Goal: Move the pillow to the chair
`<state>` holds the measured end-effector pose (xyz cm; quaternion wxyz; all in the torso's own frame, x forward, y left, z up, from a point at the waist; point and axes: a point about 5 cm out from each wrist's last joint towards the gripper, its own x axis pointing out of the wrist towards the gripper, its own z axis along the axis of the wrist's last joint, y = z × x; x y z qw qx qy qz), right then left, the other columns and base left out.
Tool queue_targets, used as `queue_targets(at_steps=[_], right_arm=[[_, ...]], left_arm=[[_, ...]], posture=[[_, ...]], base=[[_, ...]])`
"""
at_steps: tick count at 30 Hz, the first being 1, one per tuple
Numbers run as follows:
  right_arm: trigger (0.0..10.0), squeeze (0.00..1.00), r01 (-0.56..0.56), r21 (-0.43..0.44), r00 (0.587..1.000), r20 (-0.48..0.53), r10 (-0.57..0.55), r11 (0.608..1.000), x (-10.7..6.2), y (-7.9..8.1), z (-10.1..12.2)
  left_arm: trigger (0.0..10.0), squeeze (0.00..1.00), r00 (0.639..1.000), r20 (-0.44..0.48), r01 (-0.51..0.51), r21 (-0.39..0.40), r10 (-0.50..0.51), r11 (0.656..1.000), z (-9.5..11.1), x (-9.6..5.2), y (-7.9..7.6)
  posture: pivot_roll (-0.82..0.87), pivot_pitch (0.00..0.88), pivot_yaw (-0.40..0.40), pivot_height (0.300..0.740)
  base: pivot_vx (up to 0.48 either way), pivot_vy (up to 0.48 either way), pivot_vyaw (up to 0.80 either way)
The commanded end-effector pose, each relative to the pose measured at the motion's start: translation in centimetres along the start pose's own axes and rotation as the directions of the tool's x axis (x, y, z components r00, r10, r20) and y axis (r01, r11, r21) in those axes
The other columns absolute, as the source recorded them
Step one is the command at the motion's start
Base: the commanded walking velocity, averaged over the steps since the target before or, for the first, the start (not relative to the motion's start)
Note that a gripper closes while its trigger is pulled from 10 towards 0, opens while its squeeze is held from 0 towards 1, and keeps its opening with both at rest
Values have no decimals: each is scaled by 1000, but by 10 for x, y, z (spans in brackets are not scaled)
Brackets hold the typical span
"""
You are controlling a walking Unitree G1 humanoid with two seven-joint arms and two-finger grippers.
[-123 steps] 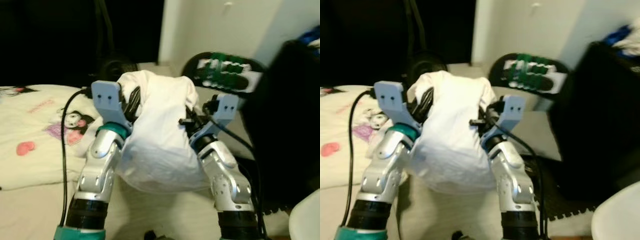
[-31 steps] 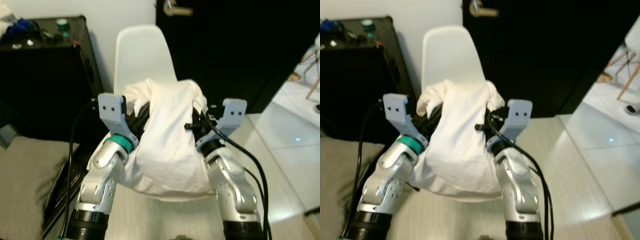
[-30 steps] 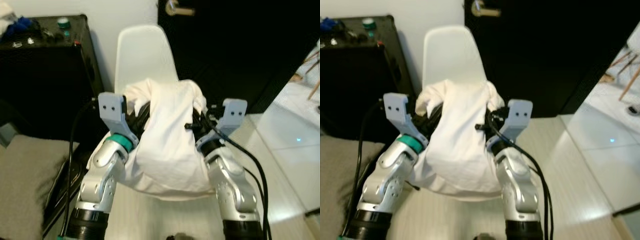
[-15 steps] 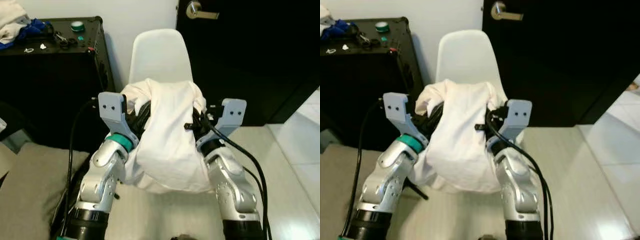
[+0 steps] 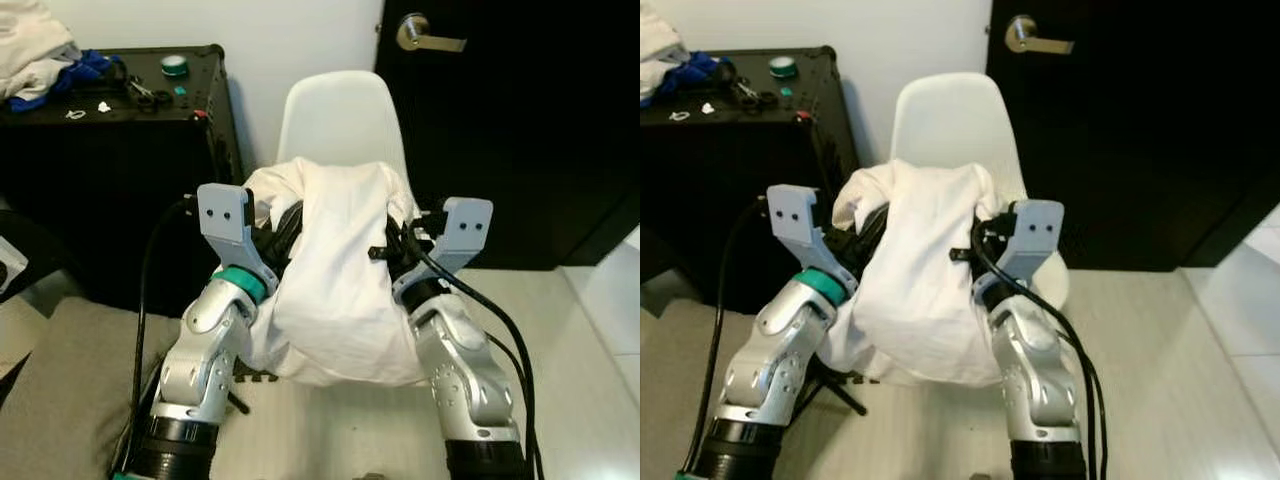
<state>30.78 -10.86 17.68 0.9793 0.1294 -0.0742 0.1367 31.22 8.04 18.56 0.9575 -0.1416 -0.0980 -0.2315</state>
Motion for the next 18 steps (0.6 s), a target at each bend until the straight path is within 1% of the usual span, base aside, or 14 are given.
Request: queue_targets(at_steps=[1, 5, 12, 18], right_arm=[[10000, 0, -129, -22, 990, 53, 130, 991, 6, 28, 10], [10000, 0, -140, -31, 989, 47, 141, 990, 6, 29, 9], [10000, 0, -150, -4, 988, 44, 150, 989, 5, 31, 7], [10000, 0, -150, 0, 988, 43, 150, 989, 5, 31, 7]], left_arm=[[10000, 0, 992, 27, 123, -4, -123, 992, 5, 7, -22], [10000, 0, 992, 27, 123, -5, -122, 992, 5, 7, -22], [10000, 0, 992, 25, 123, -5, -123, 992, 5, 7, -22], [10000, 0, 992, 25, 125, -5, -125, 992, 5, 7, -22]], posture=[[-9, 0, 102, 740], [-7, 0, 103, 740], [-5, 0, 106, 740], [-4, 0, 108, 740]], base=[[304, 0, 800], [304, 0, 800], [310, 0, 0], [311, 0, 0]])
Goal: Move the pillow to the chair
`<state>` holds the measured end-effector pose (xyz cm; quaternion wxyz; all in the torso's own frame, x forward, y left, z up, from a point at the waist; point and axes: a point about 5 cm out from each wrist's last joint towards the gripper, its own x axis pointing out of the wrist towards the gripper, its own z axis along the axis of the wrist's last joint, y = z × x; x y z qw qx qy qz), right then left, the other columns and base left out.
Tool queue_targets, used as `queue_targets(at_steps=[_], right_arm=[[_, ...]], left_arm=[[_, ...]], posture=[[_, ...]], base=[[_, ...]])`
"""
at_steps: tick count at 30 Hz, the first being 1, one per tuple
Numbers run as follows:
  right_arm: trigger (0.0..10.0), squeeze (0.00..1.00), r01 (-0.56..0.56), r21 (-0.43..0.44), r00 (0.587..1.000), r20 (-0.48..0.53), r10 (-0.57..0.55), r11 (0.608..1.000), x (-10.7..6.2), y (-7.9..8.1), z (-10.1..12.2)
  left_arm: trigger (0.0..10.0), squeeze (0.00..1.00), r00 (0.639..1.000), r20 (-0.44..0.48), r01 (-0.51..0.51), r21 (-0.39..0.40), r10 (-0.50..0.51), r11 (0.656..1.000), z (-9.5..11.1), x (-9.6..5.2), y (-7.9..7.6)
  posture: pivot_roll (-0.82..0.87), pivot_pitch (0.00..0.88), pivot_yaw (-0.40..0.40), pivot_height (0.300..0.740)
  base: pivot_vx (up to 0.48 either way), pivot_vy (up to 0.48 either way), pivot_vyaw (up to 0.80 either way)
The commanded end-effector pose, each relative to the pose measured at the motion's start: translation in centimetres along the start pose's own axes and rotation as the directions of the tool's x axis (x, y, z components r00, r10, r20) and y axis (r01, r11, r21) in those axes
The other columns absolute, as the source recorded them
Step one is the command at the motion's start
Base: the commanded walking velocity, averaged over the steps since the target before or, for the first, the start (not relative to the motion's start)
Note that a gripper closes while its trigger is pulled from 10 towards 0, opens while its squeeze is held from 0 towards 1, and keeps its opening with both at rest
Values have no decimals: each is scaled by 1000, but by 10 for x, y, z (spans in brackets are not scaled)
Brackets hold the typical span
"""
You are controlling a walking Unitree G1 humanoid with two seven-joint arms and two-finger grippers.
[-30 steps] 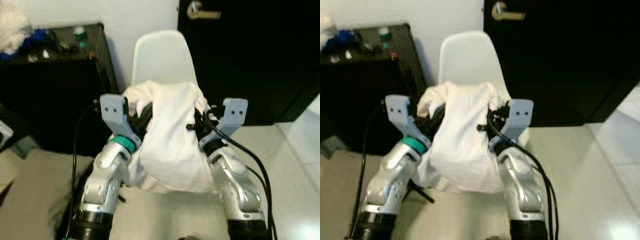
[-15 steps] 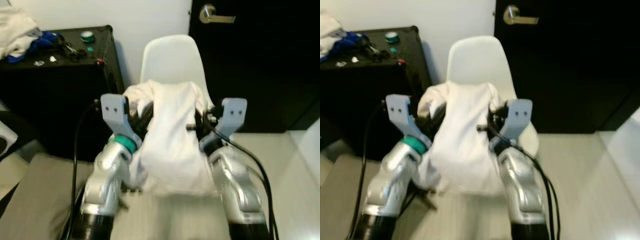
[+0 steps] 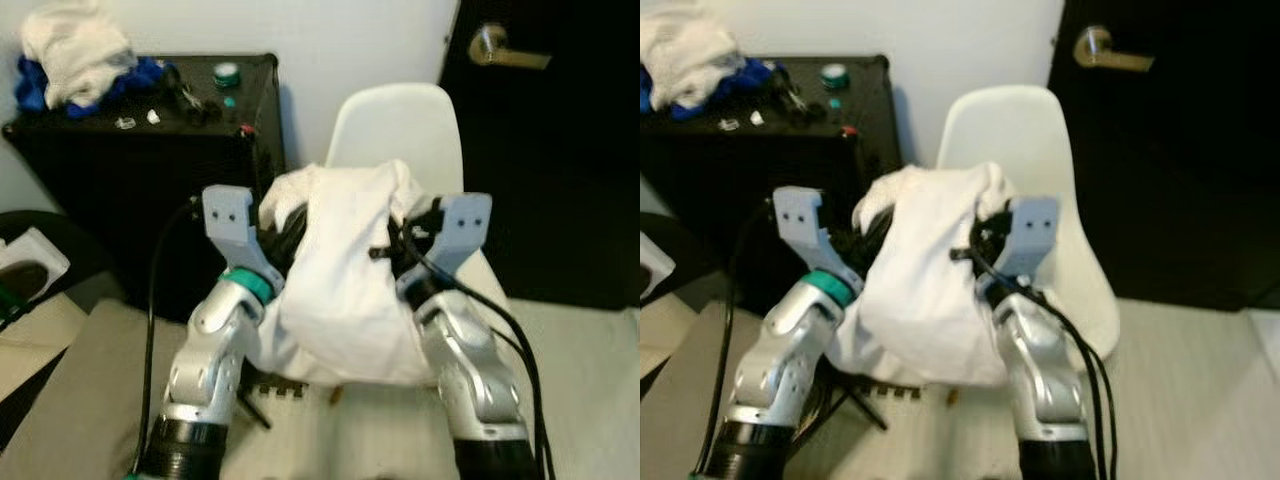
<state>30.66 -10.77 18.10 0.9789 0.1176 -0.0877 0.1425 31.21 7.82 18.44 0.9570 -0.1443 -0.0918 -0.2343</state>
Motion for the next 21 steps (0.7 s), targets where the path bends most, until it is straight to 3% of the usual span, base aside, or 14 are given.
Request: queue_targets(at_steps=[1, 13, 21], right_arm=[[10000, 0, -133, 29, 991, 26, 132, 991, 6, 29, 3], [10000, 0, -132, 32, 991, 24, 132, 991, 5, 29, 2], [10000, 0, -136, 31, 990, 26, 135, 990, 6, 30, 2]], left_arm=[[10000, 0, 992, 35, 122, 6, -123, 992, 7, 7, -20], [10000, 0, 992, 31, 123, 8, -123, 992, 7, 6, -20], [10000, 0, 995, 35, 92, 24, -92, 996, 7, 7, -17]], posture=[[-3, 0, 110, 740], [-1, 0, 110, 740], [-4, 0, 110, 740]], base=[[307, 0, 0], [309, 0, 0], [0, 0, 0]])
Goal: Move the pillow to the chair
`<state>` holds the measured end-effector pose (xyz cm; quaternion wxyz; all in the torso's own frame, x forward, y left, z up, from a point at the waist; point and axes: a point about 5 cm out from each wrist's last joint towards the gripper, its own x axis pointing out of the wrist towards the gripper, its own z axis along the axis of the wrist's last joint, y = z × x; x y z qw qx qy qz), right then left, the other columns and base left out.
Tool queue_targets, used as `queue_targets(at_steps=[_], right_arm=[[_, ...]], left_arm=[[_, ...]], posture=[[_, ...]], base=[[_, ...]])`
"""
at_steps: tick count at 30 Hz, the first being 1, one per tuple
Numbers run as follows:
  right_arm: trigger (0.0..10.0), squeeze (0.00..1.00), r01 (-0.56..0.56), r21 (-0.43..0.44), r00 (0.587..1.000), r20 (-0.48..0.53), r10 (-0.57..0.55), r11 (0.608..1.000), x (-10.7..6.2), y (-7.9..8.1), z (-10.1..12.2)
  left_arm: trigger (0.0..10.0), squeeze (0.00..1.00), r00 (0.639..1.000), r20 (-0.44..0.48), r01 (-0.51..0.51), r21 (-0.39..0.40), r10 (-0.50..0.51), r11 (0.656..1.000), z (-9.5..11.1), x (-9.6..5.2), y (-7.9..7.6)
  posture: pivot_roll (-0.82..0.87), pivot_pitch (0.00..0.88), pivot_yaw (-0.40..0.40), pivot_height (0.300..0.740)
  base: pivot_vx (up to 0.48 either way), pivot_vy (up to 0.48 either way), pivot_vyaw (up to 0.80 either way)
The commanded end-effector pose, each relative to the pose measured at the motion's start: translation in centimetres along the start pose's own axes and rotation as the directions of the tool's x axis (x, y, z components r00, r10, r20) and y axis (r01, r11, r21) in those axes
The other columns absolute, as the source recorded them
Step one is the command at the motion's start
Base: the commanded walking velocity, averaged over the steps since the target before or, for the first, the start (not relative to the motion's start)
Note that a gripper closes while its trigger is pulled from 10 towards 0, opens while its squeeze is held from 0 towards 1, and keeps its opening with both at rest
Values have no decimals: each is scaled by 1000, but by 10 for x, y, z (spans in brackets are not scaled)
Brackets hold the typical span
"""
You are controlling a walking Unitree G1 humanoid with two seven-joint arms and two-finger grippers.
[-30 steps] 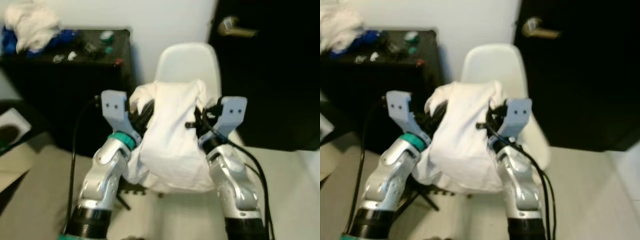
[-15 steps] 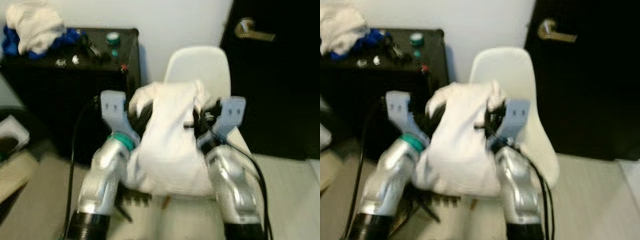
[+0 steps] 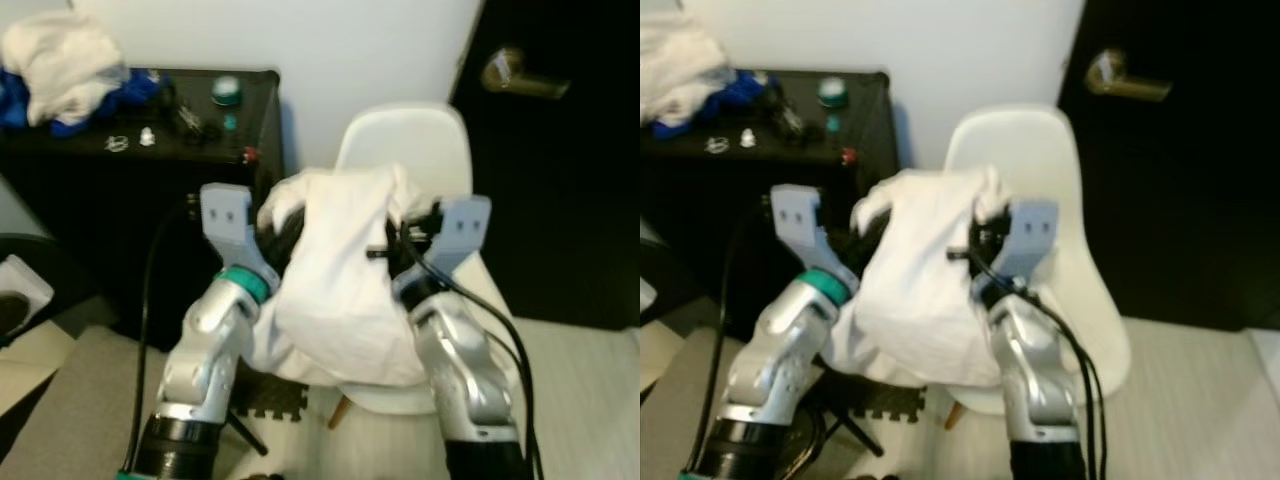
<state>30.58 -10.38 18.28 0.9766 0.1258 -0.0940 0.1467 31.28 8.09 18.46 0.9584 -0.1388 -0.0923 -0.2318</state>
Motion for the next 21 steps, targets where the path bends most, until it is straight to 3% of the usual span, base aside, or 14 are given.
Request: queue_targets(at_steps=[1, 8, 21], right_arm=[[10000, 0, -127, 17, 992, 10, 127, 992, 5, 25, 1], [10000, 0, -126, 18, 992, 9, 126, 992, 5, 25, 0], [10000, 0, -121, 19, 993, 7, 121, 993, 5, 24, 0]], left_arm=[[10000, 0, 995, 37, 96, 12, -96, 995, 6, 8, -19], [10000, 0, 994, 45, 99, 36, -100, 994, 7, 8, -21], [10000, 0, 993, 47, 106, 31, -107, 994, 8, 8, -22]], posture=[[-4, 0, 110, 740], [-6, 0, 112, 740], [-5, 0, 110, 740]], base=[[0, 0, 0], [0, 0, 0], [0, -385, 0]])
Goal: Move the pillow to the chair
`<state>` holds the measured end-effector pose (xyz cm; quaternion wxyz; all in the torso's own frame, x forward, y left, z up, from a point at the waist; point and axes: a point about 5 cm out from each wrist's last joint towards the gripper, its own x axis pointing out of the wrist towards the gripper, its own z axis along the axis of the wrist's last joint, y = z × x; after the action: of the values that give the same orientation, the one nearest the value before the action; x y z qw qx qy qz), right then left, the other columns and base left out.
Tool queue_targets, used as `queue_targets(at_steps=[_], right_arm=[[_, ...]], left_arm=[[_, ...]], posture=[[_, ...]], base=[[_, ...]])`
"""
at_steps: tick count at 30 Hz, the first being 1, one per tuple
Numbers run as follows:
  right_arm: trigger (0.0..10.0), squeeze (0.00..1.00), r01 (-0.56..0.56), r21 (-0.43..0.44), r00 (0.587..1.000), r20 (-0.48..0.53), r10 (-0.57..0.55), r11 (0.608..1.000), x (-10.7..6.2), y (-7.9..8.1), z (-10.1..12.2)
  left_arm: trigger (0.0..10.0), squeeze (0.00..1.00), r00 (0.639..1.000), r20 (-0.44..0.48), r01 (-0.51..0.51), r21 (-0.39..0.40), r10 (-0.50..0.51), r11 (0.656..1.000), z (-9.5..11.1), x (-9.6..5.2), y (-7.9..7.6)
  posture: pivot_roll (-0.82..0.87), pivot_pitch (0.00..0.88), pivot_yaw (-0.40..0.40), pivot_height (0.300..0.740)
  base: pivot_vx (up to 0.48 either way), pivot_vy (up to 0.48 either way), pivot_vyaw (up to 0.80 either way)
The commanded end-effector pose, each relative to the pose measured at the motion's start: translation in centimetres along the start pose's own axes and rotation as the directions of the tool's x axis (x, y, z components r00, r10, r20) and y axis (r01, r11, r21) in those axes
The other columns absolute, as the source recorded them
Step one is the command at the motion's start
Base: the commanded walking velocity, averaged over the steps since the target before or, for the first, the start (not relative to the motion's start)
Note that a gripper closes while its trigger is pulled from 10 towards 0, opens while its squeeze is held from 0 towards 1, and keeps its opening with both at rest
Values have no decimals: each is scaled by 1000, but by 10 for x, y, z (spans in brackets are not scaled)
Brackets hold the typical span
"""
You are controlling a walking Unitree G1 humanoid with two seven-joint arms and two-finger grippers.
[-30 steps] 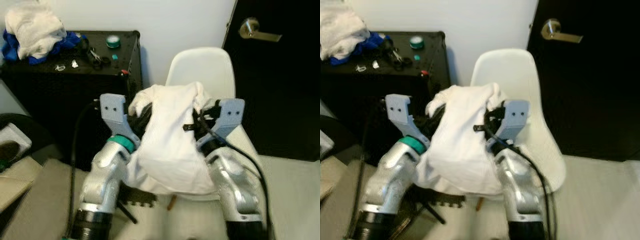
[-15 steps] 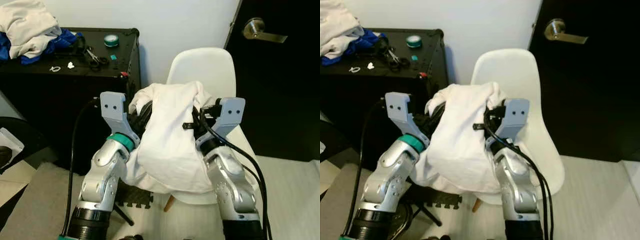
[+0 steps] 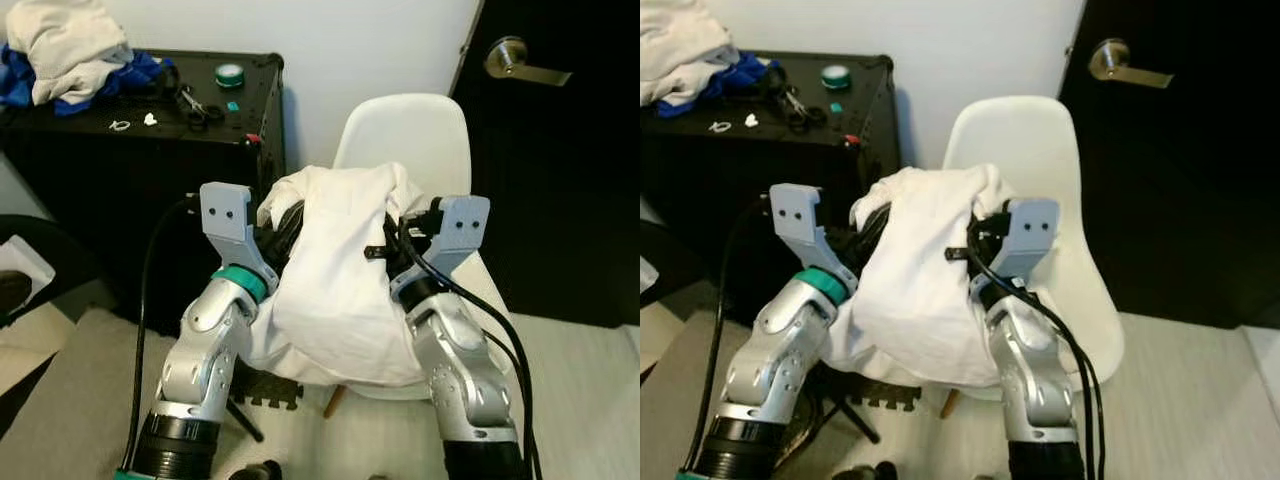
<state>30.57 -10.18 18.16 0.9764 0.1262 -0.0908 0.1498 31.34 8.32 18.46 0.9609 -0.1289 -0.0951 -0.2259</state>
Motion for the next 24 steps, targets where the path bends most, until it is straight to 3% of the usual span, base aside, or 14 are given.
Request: queue_targets(at_steps=[1, 8, 14, 17, 24], right_arm=[[10000, 0, -116, 16, 993, 13, 116, 993, 5, 23, 2], [10000, 0, -116, 17, 993, 13, 116, 993, 5, 23, 2], [10000, 0, -117, 18, 993, 10, 117, 993, 5, 23, 2], [10000, 0, -117, 18, 993, 9, 117, 993, 5, 23, 2], [10000, 0, -110, 18, 994, 4, 110, 994, 6, 22, 0]], left_arm=[[10000, 0, 992, 47, 116, 9, -116, 993, 8, 9, -25], [10000, 0, 993, 46, 112, 11, -113, 994, 8, 8, -24], [10000, 0, 995, 29, 101, -23, -100, 995, 7, 8, -22], [10000, 0, 994, 22, 112, -49, -111, 992, 6, 8, -23], [10000, 0, 992, 16, 123, -26, -123, 992, 4, 9, -26]], posture=[[-5, 0, 110, 740], [-3, 0, 107, 740], [0, 0, 103, 740], [0, 0, 102, 740], [-2, 0, 107, 740]], base=[[0, -390, 0], [0, -382, 0], [0, 0, 0], [0, 421, 0], [0, 111, 0]])
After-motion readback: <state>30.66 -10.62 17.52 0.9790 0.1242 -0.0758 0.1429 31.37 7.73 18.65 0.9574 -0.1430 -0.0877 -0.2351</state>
